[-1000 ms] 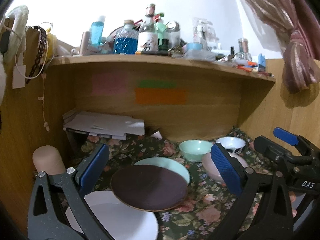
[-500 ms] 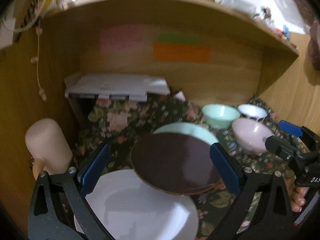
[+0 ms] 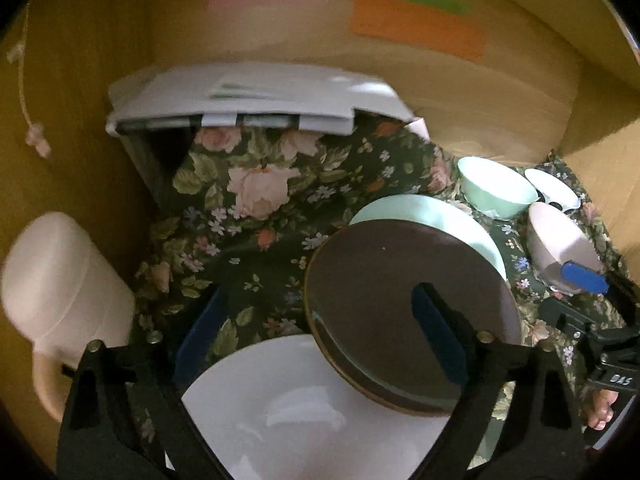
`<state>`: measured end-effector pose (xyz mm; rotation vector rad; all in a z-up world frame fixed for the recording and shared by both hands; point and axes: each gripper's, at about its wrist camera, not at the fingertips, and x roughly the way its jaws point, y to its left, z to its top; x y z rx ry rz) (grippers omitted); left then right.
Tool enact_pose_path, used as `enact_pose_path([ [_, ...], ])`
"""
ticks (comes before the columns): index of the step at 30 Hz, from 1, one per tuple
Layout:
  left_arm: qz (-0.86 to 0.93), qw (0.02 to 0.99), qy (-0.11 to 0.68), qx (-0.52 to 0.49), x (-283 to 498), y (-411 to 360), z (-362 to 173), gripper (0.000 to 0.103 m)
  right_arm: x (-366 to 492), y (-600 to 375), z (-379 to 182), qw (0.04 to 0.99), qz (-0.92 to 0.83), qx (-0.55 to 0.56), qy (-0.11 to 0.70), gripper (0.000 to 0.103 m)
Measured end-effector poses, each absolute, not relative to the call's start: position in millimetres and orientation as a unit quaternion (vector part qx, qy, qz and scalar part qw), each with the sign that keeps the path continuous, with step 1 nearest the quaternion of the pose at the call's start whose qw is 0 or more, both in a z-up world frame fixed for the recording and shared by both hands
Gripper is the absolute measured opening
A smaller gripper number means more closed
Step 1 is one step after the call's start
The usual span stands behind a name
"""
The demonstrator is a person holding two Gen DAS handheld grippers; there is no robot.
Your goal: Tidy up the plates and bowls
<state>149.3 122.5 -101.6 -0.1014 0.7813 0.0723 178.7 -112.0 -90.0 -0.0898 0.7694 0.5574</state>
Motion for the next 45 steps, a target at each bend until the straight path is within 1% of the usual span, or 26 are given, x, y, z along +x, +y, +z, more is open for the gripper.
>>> enact_pose_path([
  [2,0.024,0.915,0.397,-0.071,158.0,131.8,-106.8,0.080,184.6,-108.8,-94.6,0.883,0.269,-0.044,0.383,0.061],
  [3,0.023,0.912,0.402,-0.077,161.3,135.5,-108.8,0.077,187.1,-108.0,-96.7,0.880,0.269,-0.044,0.389,0.058],
  [5,0.030,0.911,0.404,-0.077,168.0,139.8,-111.9,0.074,192.5,-106.0,-101.3,0.874,0.270,-0.041,0.402,0.048],
  [7,0.034,0.913,0.402,-0.065,171.4,138.9,-114.1,0.071,197.4,-102.7,-105.3,0.869,0.273,-0.038,0.410,0.045],
  [10,0.022,0.911,0.408,-0.062,176.2,136.5,-117.4,0.063,203.1,-97.8,-109.9,0.864,0.275,-0.040,0.420,0.037],
  [12,0.016,0.909,0.412,-0.064,179.6,137.7,-120.1,0.059,206.3,-96.5,-112.2,0.860,0.279,-0.033,0.426,0.036],
  [14,0.012,0.905,0.419,-0.071,182.7,140.8,-123.6,0.051,209.7,-95.3,-114.9,0.857,0.278,-0.032,0.432,0.034],
  [17,0.010,0.900,0.427,-0.085,187.1,146.3,-128.6,0.042,215.4,-92.4,-120.2,0.853,0.275,-0.033,0.442,0.029],
  [23,-0.002,0.895,0.435,-0.096,192.1,148.2,-133.4,0.033,223.5,-91.6,-125.6,0.846,0.271,-0.026,0.459,0.028],
  [33,-0.011,0.885,0.457,-0.086,197.0,145.5,-142.8,0.032,221.7,-90.6,-127.4,0.846,0.267,-0.028,0.461,0.027],
  [37,-0.021,0.885,0.459,-0.077,195.3,140.4,-140.7,0.024,220.5,-92.9,-128.3,0.847,0.269,-0.025,0.459,0.028],
  [38,-0.022,0.885,0.460,-0.074,195.4,138.5,-140.7,0.024,220.5,-92.1,-128.3,0.847,0.270,-0.026,0.458,0.030],
  [45,-0.006,0.886,0.458,-0.074,193.9,134.0,-137.5,0.023,218.8,-90.6,-128.7,0.851,0.270,-0.032,0.450,0.029],
])
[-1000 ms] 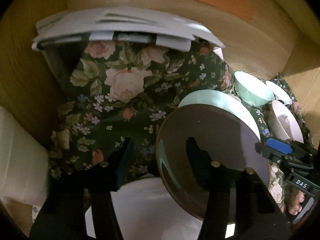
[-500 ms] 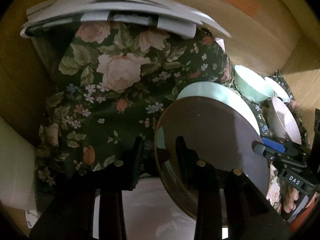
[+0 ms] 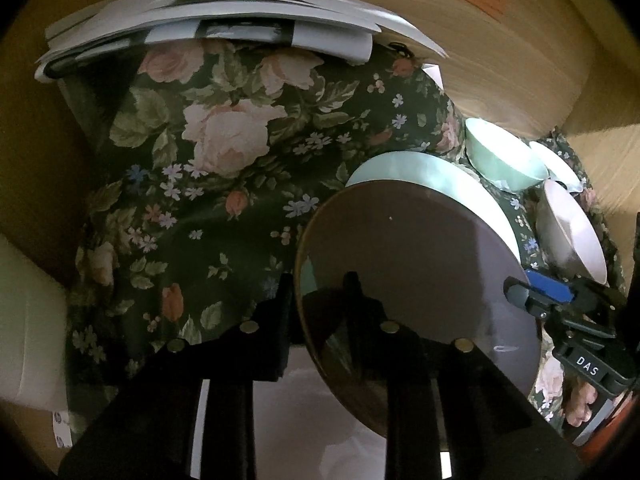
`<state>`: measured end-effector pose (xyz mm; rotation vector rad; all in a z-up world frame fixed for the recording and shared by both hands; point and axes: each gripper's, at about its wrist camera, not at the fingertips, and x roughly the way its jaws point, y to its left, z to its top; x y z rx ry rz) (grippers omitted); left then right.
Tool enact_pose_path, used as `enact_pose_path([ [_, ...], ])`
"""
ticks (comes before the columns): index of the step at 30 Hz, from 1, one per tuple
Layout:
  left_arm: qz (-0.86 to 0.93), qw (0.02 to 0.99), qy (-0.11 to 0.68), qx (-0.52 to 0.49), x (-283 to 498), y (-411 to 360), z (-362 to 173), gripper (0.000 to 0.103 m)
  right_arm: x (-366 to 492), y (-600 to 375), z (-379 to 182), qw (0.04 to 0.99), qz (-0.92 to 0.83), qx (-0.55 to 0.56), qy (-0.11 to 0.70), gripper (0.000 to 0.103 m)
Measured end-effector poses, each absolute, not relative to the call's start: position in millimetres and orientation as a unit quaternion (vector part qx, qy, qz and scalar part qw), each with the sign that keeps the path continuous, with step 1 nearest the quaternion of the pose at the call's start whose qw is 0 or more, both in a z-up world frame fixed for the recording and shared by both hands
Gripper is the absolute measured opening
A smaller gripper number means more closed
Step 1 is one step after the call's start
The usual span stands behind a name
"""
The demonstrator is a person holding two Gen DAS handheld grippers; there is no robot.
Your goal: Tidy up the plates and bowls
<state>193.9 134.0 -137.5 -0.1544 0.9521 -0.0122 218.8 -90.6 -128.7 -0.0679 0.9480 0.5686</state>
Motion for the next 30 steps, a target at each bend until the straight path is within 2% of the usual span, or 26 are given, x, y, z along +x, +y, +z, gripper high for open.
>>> enact_pose_path([
  [19,-0.013,0.891,0.446,-0.084,129.1,130.5,-128.0,0.023,191.7,-95.3,-124.5,0.848,0.287,-0.021,0.445,0.028],
  [30,-0.018,0.894,0.441,-0.080,125.4,129.9,-129.7,0.024,190.3,-98.9,-128.8,0.840,0.290,-0.001,0.458,0.025],
])
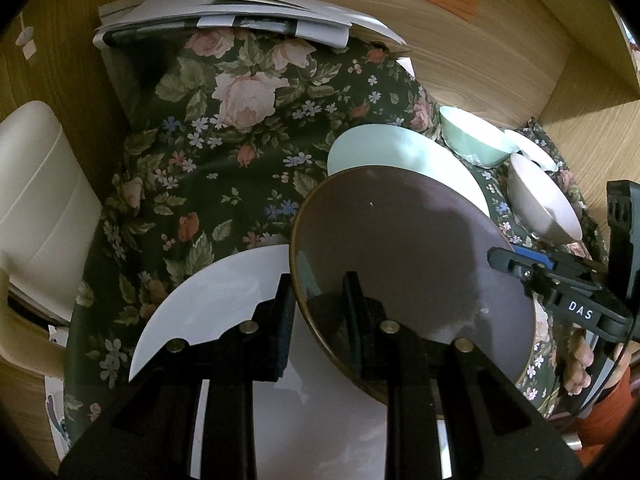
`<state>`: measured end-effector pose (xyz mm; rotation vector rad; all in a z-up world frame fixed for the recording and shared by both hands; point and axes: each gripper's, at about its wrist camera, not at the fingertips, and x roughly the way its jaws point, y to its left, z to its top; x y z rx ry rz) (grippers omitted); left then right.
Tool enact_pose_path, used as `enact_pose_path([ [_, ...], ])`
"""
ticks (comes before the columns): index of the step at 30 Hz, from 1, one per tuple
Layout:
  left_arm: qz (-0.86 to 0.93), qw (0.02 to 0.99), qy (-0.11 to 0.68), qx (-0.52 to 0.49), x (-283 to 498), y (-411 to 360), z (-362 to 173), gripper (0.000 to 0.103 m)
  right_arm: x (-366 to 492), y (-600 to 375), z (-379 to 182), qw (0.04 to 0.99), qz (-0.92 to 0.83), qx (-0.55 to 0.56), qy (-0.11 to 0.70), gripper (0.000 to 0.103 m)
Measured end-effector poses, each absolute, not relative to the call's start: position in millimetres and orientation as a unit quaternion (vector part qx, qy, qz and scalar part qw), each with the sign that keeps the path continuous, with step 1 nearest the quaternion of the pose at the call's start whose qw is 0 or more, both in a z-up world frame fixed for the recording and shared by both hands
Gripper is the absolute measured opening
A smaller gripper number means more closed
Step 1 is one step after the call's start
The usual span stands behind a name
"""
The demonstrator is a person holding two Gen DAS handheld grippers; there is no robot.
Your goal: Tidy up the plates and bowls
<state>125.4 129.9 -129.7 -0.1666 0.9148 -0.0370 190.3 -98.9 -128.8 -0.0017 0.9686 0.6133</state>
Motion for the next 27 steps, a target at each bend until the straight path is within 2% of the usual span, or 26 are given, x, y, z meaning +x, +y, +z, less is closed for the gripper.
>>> enact_pose_path([
  [5,-0.016,0.894,0.441,-0.076,126.2,128.6,-130.1,0.024,194.9,-103.2,-132.5,0.827,0.304,0.024,0.472,0.024],
  [27,-0.001,0.899,0.427,-0.098,117.4,107.1,-116.2,0.024,174.9,-126.2,-111.7,0.854,0.293,0.041,0.427,0.023],
])
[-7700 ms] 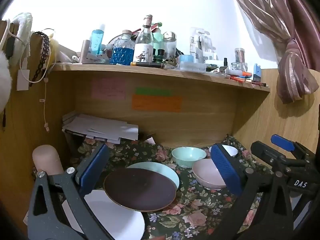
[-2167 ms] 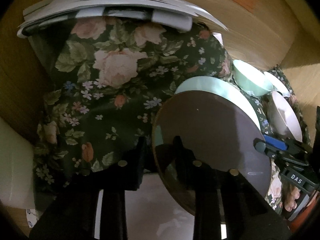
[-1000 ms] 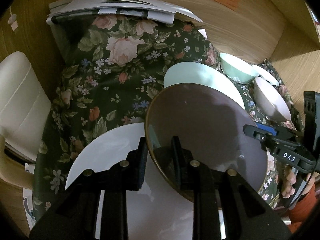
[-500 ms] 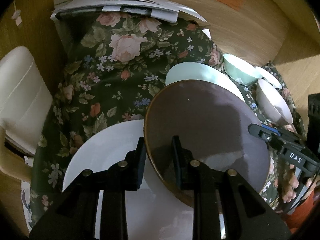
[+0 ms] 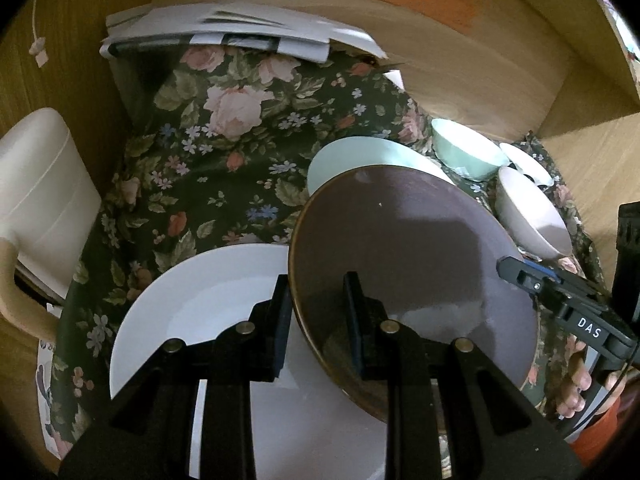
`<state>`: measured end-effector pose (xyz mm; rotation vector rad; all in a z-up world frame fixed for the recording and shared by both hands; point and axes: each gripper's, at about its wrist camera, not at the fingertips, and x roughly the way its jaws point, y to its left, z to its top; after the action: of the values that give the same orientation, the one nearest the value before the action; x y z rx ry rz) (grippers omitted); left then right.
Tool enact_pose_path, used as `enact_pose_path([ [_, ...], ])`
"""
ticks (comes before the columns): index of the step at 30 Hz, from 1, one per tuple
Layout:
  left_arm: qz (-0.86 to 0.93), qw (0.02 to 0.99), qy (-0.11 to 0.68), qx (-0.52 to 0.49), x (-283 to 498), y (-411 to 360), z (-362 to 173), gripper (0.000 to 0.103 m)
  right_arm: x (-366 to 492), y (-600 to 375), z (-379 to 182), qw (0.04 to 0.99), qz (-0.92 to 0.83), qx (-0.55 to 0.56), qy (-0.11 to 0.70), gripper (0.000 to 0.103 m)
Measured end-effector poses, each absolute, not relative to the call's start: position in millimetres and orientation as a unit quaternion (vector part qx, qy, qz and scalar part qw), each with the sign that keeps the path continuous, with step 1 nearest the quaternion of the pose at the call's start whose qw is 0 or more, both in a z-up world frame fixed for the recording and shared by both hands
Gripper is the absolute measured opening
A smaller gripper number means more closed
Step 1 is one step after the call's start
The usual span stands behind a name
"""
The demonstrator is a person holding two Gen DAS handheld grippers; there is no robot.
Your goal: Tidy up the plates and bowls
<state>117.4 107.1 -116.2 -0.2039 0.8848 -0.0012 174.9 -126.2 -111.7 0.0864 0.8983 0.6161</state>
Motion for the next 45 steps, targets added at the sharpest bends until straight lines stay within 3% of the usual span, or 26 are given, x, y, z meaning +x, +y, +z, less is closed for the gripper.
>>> enact_pose_path([
  [25,-0.032,0.909,0.407,-0.085,82.5,42.4,-97.0,0.024,127.1,-186.9,-95.7,0.875,0.267,0.053,0.400,0.023],
  [45,-0.066,0.894,0.434,-0.086,74.4,2.9,-120.5,0.024,107.5,-228.5,-108.6,0.877,0.232,0.070,0.415,0.023],
])
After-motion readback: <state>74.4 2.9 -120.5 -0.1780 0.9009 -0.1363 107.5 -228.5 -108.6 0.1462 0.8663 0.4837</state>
